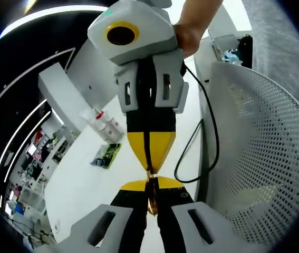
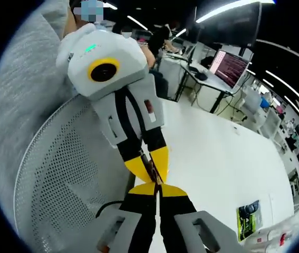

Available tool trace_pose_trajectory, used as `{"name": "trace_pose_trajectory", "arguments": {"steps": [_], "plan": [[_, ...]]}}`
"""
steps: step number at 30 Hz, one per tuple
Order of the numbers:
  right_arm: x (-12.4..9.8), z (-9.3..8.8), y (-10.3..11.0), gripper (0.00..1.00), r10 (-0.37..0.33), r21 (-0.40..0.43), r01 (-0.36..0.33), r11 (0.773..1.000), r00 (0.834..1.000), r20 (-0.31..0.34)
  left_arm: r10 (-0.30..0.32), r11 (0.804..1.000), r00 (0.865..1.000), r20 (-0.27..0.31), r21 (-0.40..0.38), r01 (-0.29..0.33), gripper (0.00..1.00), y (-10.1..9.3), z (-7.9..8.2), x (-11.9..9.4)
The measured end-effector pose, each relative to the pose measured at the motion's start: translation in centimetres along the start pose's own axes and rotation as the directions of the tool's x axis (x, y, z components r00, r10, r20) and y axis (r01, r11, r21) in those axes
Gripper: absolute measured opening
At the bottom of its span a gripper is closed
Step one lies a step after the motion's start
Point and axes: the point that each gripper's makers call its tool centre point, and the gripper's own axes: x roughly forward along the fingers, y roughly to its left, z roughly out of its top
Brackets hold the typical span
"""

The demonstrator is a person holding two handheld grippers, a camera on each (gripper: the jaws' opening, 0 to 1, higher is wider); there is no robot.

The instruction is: Arrange the skincare products in the storage area until every visible bottle or jar stands upright without overlapping.

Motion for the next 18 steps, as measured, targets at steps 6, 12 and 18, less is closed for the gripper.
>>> {"name": "trace_pose_trajectory", "arguments": {"steps": [6, 12, 18], "plan": [[-0.8, -0.5, -0.3, 0.0, -0.013, -0.042, 0.012, 0.999, 1.0, -0.023, 0.012, 1.0, 1.0, -0.026, -0.009, -0.012, 0.06, 0.2, -0.5, 0.1], [-1.6, -1.1, -0.8, 0.0, -0.036, -0.042, 0.034, 0.999, 0.999, -0.037, 0.044, 0.994, 0.998, -0.037, -0.094, -0.047, 0.08, 1.1, -0.8, -0.1], [-2.4, -1.6, -1.6, 0.0, -0.077, -0.044, 0.075, 0.996, 0.996, -0.04, 0.09, 0.909, 0.995, -0.029, -0.405, -0.094, 0.15, 2.8, -1.1, -0.7]]}}
